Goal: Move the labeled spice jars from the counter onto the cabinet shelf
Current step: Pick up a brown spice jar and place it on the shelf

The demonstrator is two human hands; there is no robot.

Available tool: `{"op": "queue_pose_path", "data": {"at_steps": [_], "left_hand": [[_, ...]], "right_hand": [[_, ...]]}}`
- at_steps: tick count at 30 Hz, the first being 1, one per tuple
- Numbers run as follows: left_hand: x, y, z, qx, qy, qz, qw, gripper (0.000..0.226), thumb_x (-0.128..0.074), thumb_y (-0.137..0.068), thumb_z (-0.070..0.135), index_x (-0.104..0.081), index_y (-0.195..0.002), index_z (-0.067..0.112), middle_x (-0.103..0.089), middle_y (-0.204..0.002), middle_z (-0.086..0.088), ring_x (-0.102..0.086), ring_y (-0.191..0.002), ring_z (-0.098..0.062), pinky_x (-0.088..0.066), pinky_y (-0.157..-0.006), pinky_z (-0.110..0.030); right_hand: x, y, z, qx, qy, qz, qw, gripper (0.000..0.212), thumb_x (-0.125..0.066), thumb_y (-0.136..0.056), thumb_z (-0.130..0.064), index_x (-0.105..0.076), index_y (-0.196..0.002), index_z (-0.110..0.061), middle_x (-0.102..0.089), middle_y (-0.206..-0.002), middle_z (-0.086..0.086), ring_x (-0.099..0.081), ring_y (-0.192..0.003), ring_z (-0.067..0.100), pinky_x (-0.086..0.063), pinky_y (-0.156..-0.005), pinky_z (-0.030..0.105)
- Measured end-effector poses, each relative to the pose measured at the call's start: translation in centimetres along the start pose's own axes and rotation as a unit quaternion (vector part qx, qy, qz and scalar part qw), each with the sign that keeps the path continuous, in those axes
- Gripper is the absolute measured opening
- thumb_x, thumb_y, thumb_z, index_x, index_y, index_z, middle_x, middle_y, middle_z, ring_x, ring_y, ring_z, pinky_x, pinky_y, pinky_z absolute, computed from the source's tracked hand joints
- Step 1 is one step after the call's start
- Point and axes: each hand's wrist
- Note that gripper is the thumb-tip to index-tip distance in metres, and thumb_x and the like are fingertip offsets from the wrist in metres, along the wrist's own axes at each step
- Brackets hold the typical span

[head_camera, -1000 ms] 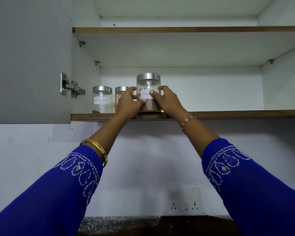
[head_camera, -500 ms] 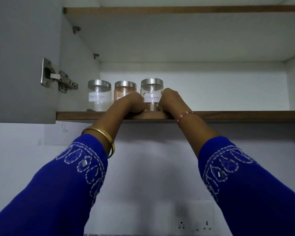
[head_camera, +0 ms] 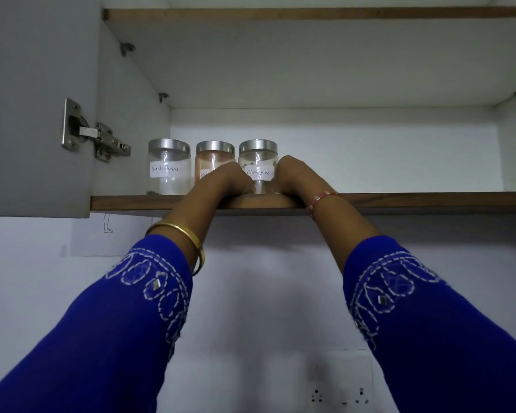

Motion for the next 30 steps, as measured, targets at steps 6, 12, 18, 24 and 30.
{"op": "queue_pose_path", "data": {"at_steps": [6,12,18,24,30], "left_hand": [[-0.8,1.3,-0.6,-0.021,0.098,0.185,0.978,0.021,-0.043,-0.089,0.006,-0.061,-0.094,-0.002,-0.063,-0.109,-0.018,-0.059,-0.099,-0.032,-0.044,-0.075,-0.033],[-2.8,7.2,-2.0,-0.164,0.082,0.312,0.932,0.034,-0.041,-0.087,0.006,-0.064,-0.113,0.003,-0.067,-0.111,-0.017,-0.06,-0.104,-0.031,-0.044,-0.086,-0.031],[-7.2,15.2,-3.0,-0.195,0.197,0.265,0.923,0.04,-0.038,-0.087,0.002,-0.055,-0.123,-0.001,-0.056,-0.129,-0.018,-0.05,-0.123,-0.028,-0.033,-0.105,-0.024],[-12.1,25.1,-2.6,-0.174,0.271,0.182,0.929,0.037,-0.04,-0.089,0.0,-0.056,-0.123,0.001,-0.058,-0.128,-0.015,-0.052,-0.122,-0.024,-0.027,-0.101,-0.007],[-17.4,34.2,-3.7,-0.137,0.341,0.063,0.928,0.039,-0.04,-0.088,0.006,-0.056,-0.123,0.004,-0.058,-0.128,-0.011,-0.044,-0.115,-0.005,-0.024,-0.094,0.009]], "right_hand": [[0.1,2.2,0.0,0.026,-0.076,0.134,0.988,0.033,-0.047,-0.087,-0.001,-0.057,-0.118,0.001,-0.058,-0.124,0.019,-0.055,-0.114,0.031,-0.046,-0.087,0.031],[-0.3,8.3,0.6,0.089,-0.08,0.182,0.976,0.037,-0.045,-0.089,0.0,-0.054,-0.125,0.001,-0.058,-0.127,0.019,-0.052,-0.118,0.03,-0.038,-0.097,0.027],[-2.7,16.3,2.5,0.097,-0.125,0.192,0.968,0.048,-0.047,-0.092,-0.005,-0.038,-0.139,0.001,-0.04,-0.146,0.017,-0.032,-0.139,0.029,-0.022,-0.115,0.029],[-5.3,27.3,5.6,0.022,-0.169,0.162,0.972,0.048,-0.052,-0.091,-0.012,-0.043,-0.137,-0.005,-0.042,-0.146,0.012,-0.036,-0.138,0.025,-0.027,-0.113,0.029],[-7.0,38.5,9.5,-0.084,-0.198,0.135,0.967,0.045,-0.054,-0.089,-0.009,-0.049,-0.133,-0.004,-0.049,-0.14,0.013,-0.041,-0.134,0.025,-0.031,-0.112,0.03]]}}
Point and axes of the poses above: each hand's wrist, its own y-axis away from the middle knuckle, its own x-axis out of the back of the hand, z = x × y
